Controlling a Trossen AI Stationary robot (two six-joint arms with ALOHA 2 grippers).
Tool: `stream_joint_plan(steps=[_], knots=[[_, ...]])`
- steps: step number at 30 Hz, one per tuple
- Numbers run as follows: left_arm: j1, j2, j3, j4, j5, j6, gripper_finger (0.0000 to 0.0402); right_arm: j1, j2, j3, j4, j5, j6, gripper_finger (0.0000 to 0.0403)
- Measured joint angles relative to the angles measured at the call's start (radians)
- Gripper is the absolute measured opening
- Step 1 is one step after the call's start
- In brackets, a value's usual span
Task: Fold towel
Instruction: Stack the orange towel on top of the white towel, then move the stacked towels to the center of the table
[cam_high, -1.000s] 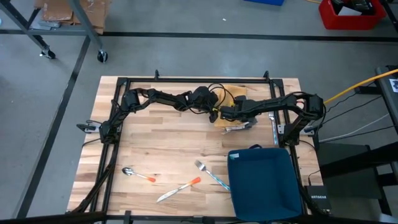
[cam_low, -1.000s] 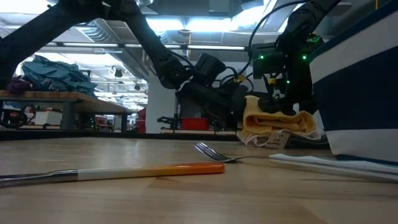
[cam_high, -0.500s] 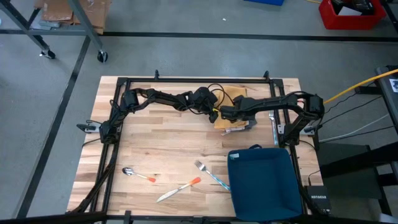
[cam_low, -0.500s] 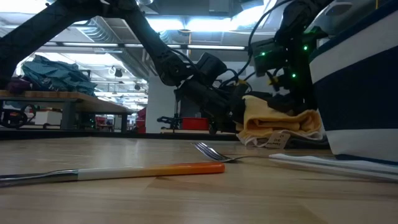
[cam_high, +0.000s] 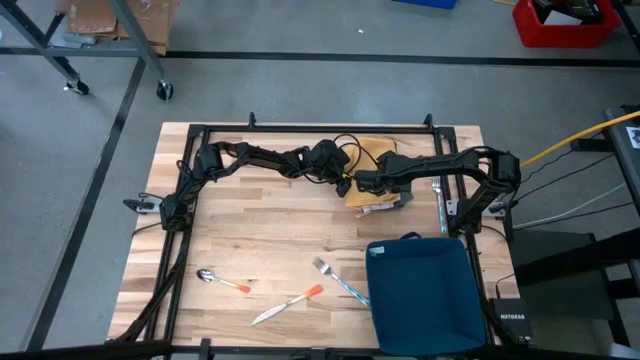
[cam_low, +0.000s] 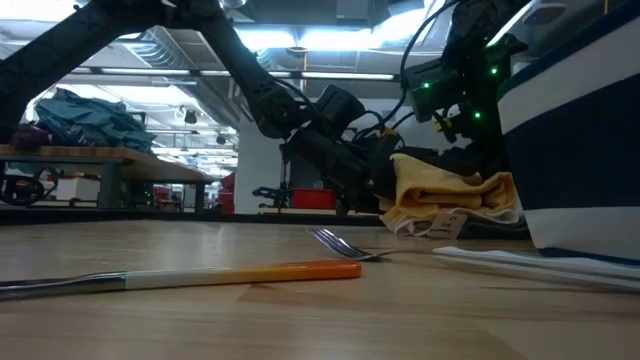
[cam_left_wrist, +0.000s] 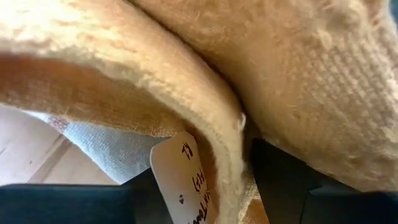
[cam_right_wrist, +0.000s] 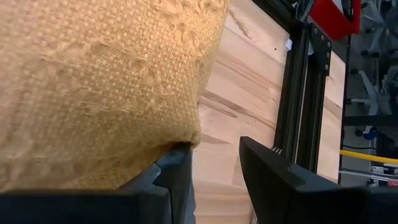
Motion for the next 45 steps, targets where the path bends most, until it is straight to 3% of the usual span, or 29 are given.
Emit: stream_joint_plan(steps=[6,15,22,30,37,45], knots=[[0.013,-0.064,0.0,-0.079,-0.024,-0.105,0.0136,0.0,0.0,0.0,0.002,-0.048,0.001,0.0137],[0.054,-0.167,-0.001,-0.242,-0.051,-0.047,0.0125,0.0,0.0,0.016,0.0,-0.077,0.0,0.0137],[0.042,-0.169,0.0,-0.25,-0.013,-0.089,0.0125,0.0,-0.016,0.089,-0.029,-0.075,-0.051,0.0137],[0.016,-0.237,0.0,-0.281,0.075,-0.026,0.0125,0.0,-0.036,0.177,-0.067,-0.043,-0.156,0.0137],[0.017,-0.306,0.0,-0.278,0.075,-0.029,0.0125,0.0,-0.036,0.188,-0.05,-0.046,-0.338,0.0137],[0.014,-0.295,0.0,-0.276,-0.003,-0.021,0.0125,0.0,-0.046,0.188,-0.061,-0.079,-0.333,0.0137]])
